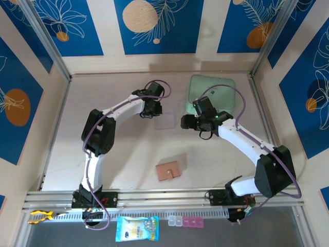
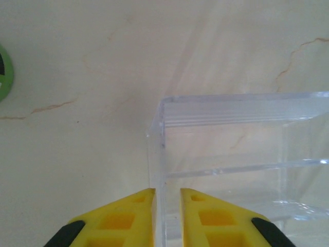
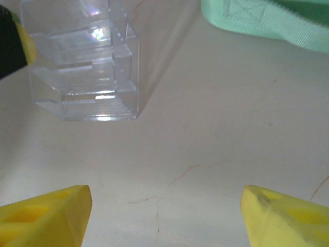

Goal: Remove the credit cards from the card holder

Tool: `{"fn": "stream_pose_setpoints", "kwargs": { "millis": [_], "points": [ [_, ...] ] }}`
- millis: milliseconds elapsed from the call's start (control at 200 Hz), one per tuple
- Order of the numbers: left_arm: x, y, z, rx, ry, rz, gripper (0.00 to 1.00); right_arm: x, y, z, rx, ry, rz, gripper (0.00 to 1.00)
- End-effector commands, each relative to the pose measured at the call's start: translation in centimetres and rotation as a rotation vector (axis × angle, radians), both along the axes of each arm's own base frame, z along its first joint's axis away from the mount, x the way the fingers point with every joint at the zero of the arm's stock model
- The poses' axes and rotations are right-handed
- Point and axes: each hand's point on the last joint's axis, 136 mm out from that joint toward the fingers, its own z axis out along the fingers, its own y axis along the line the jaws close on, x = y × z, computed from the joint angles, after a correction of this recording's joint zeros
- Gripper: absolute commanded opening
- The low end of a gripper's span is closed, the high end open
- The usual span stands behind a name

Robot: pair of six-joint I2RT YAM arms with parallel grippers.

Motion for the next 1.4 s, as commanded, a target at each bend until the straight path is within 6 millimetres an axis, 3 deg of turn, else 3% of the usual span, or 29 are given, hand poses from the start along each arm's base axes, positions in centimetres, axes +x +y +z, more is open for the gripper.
{"fn": "stream_pose_setpoints", "kwargs": {
  "millis": [0,150,260,405,660,830,1025,1135,1396],
  "points": [
    [-0.6,-0.2,3.6,-0.047,-0.041,-0.019,0.22,-1.7,1.4,1.1,0.076,0.067,0.011,0.77],
    [-1.2,-0.1,4.9,-0.06,-0.056,-0.042,0.23,-3.9,3.0,0.6,0.124,0.163,0.008,0.78],
    [-1.9,-0.1,5.9,-0.099,-0.061,-0.075,0.25,-5.7,4.2,0.5,0.158,0.244,-0.041,0.83],
    [-3.4,-0.2,7.8,-0.137,-0.121,-0.196,0.3,-7.4,5.6,0.5,0.252,0.35,-0.191,0.88],
    [-6.2,4.1,10.4,-0.077,-0.151,-0.279,0.36,-10.8,6.5,-1.8,0.456,0.595,-0.634,0.88],
    [-7.3,6.9,11.3,-0.06,-0.188,-0.291,0.38,-14.2,5.5,-4.4,0.437,0.678,-0.88,0.97],
    [-7.3,9.6,12.9,0.034,-0.261,-0.312,0.4,-17.0,6.0,-7.5,0.412,0.787,-0.997,0.99],
    [-7.2,10.2,13.5,0.033,-0.314,-0.301,0.4,-17.9,6.2,-8.5,0.391,0.816,-1.039,0.99],
    [-7.6,9.8,13.8,-0.034,-0.331,-0.308,0.4,-18.6,7.0,-10.4,0.394,0.842,-1.095,0.99]
  ]
}}
